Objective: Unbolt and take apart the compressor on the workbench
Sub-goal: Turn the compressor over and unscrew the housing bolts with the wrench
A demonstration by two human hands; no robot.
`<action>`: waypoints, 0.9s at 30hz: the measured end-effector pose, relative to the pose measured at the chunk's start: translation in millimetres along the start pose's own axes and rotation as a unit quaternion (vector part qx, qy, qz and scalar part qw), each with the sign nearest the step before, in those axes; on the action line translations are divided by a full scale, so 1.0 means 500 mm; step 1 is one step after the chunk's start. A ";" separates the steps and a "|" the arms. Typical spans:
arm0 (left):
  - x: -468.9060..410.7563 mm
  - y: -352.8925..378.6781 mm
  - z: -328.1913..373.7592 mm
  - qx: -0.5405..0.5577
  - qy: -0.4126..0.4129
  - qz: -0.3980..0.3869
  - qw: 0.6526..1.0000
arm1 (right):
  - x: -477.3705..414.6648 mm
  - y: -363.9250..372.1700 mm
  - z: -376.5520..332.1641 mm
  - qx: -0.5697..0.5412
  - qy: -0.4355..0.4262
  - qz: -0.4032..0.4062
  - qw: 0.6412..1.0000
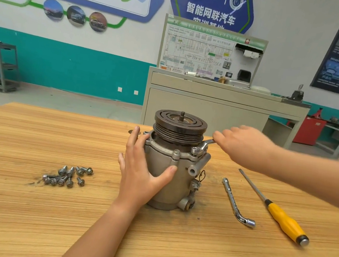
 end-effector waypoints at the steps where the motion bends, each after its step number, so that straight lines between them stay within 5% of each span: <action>1: -0.001 0.000 0.000 -0.001 0.002 0.000 1.000 | -0.010 0.013 -0.011 -0.004 0.012 0.016 1.000; 6: 0.000 0.002 -0.001 0.001 -0.005 -0.009 1.000 | -0.005 0.007 -0.005 -0.019 0.082 0.082 0.993; 10: -0.002 0.001 -0.003 -0.006 0.005 0.000 1.000 | 0.108 -0.055 0.020 -0.203 0.190 0.207 0.938; 15: -0.003 0.001 0.004 -0.016 0.012 0.013 1.000 | 0.160 -0.060 -0.026 -0.183 0.179 0.011 0.967; 27: -0.001 0.000 0.005 -0.021 0.004 0.010 1.000 | 0.114 -0.099 -0.017 -0.091 0.131 -0.090 0.983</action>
Point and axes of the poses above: each hand's wrist, its own x-axis away from the middle knuckle, its own y-axis out of the palm, z = x × y, the point moved 6 cm from there along -x, towards the middle knuckle, and after that the axes turned 15 degrees about x, right-handed, at the moved point
